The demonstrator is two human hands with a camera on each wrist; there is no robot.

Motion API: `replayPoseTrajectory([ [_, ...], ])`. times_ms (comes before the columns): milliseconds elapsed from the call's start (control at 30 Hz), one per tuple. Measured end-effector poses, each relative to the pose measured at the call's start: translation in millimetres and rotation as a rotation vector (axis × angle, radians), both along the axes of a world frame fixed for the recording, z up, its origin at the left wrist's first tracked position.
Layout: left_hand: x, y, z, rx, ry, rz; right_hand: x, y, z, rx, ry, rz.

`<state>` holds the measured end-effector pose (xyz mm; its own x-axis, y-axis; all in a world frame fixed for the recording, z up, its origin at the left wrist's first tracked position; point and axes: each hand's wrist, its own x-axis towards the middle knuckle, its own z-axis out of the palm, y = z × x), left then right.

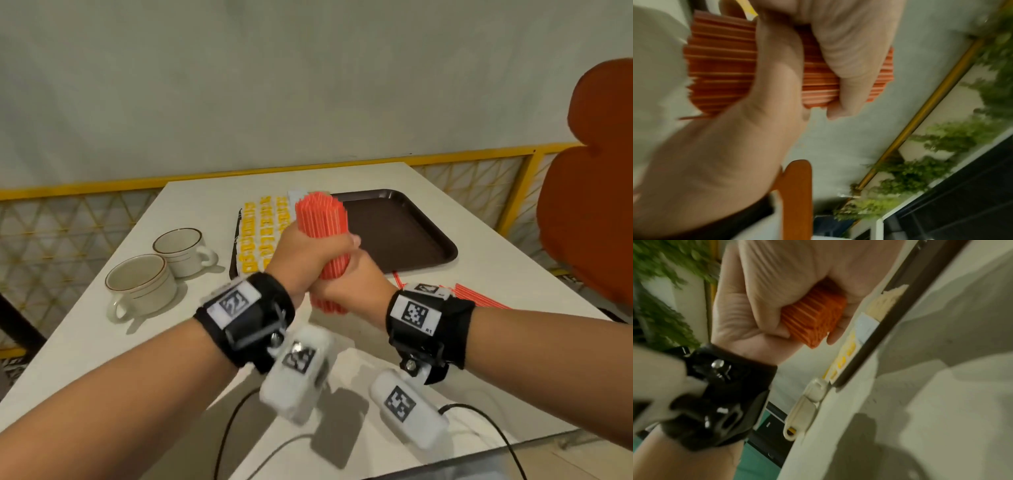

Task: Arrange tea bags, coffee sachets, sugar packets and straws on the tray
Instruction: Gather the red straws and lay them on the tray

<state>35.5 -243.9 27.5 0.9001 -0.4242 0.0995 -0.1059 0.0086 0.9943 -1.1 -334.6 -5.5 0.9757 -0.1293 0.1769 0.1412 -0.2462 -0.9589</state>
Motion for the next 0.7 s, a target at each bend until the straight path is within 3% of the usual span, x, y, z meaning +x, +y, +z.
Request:
replayPoseTrajectory([
  [100,27.7,-27.5,30.2,-0.071,0.034,-0.082,21.9,-18.1,21.0,0.076,-0.083,-0.118],
  [233,69.9,-73.2,37.2,0.013,0.132,-0.216,65.7,-64.8,34.0,0.177,0.063,-0.175],
  [367,101.7,-118.9,17.4,0.204,0.283,-0.292,95.6,-130.7,41.8,-0.009,0.327,-0.188],
  [567,150.4,-165.4,11.7,0.668,-0.014,-0.246,148.0,-191.0,25.4,-0.260,0.629,-0.222],
  [700,178.6,-189.2,-3.9,0.714,0.026,-0.290,171.8,-209.5,25.3,-0.583,0.708,-0.214],
])
